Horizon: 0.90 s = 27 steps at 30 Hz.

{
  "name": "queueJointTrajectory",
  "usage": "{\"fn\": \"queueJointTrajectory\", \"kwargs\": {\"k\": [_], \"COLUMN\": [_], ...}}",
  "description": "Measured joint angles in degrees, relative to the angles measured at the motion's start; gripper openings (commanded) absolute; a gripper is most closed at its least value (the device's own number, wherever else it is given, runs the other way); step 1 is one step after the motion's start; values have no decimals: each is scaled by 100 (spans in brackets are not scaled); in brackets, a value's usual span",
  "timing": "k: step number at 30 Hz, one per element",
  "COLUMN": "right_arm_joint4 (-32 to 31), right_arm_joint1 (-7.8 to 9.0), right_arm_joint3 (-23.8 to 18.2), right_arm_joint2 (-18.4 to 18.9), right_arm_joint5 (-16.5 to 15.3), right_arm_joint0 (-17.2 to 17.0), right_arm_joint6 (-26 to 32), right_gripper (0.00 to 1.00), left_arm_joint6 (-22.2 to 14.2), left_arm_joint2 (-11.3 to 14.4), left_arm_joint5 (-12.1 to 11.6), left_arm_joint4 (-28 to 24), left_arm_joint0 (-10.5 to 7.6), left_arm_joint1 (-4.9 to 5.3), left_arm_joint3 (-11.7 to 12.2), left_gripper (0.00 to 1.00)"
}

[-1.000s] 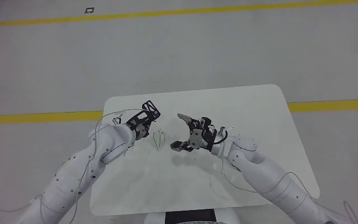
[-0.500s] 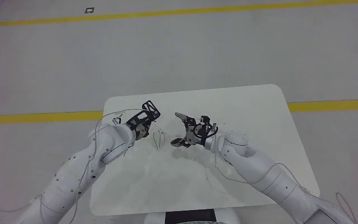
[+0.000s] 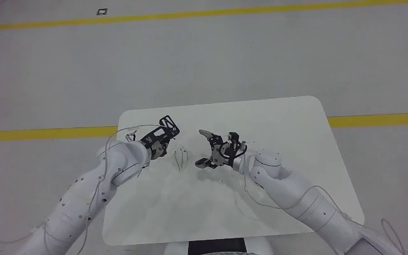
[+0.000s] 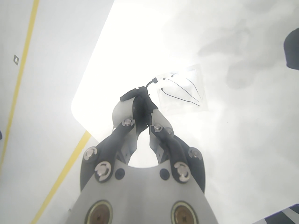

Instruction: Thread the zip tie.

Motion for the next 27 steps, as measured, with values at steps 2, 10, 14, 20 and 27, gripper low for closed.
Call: {"fn": "queueJointTrajectory", "kwargs": {"k": [2, 10, 14, 20, 27], "right_arm_joint4": [-162, -382, -491, -500, -919], "right_arm_joint1": [-4, -89, -109, -110, -128], "right_arm_joint3": [47, 278, 325, 312, 600], "right_arm_joint2": [-40, -178, -249, -244, -235], "right_arm_joint5": [-1, -2, -2, -26, -191], "right_arm_joint0": [44, 223, 277, 255, 274], "right_arm_joint6": [111, 374, 371, 392, 1038], "right_gripper": [100, 100, 100, 100, 100], "left_arm_joint6": [49, 308, 469, 502, 737], "left_arm_joint2": [-8, 342, 505, 551, 566], "left_arm_joint5": [-85, -76, -76, -76, -76], "left_arm_joint4": [7, -219, -402, -355, -411], "left_arm_joint0": [46, -11, -159, -198, -200], "left_arm_joint1": [28, 251, 355, 389, 384], "left_arm_joint3": [-73, -199, -135, -135, -27], "left_gripper": [0, 0, 0, 0, 0]}}
